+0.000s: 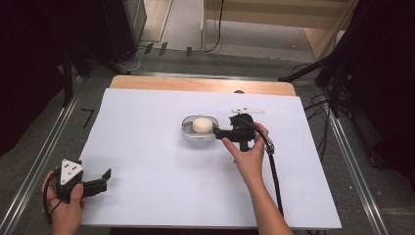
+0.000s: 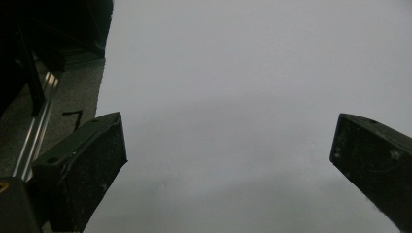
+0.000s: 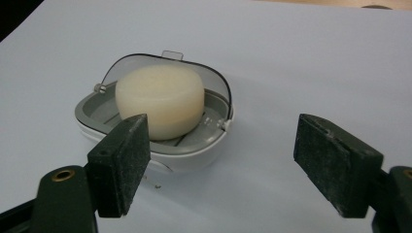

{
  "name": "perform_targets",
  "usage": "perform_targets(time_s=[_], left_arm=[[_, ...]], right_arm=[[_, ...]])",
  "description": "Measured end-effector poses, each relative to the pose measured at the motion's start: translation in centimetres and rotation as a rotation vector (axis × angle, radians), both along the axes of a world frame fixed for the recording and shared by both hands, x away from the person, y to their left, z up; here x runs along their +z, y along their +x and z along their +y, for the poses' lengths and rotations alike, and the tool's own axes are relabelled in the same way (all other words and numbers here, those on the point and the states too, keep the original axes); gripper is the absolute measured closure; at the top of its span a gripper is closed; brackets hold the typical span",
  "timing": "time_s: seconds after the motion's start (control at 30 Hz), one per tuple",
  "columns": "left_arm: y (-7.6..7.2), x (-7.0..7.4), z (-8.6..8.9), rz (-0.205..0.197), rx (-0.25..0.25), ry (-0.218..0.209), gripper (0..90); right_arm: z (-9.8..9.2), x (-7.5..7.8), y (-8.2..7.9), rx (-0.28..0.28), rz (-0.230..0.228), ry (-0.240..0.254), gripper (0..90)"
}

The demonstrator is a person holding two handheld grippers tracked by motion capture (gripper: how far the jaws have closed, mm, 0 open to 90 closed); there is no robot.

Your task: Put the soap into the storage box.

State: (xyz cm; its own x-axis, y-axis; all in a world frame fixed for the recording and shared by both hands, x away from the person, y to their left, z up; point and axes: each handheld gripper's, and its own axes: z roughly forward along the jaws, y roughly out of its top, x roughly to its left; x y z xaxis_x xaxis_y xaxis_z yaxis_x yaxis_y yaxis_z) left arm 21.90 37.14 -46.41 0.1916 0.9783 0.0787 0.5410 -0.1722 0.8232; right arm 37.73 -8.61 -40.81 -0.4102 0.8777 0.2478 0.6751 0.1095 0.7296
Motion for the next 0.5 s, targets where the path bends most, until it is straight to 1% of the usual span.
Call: perform_targets(time_s=[0.03, 0.13, 0.5], left_arm=[[0.0, 0.0, 0.0, 0.000, -0.001, 0.000, 0.4], [0.0, 0.0, 0.0, 0.000, -0.001, 0.001, 0.4], [0.0, 0.0, -0.1, 0.001, 0.001, 0.003, 0.4]], right_arm=[[-0.4, -0.2, -0.1, -0.005, 0.003, -0.011, 20.9], [-0.9, -0.4, -0.3, -0.015, 0.001, -0.020, 20.9], [-3.3, -1.0, -1.2, -0.048, -0.004, 0.004, 21.3]])
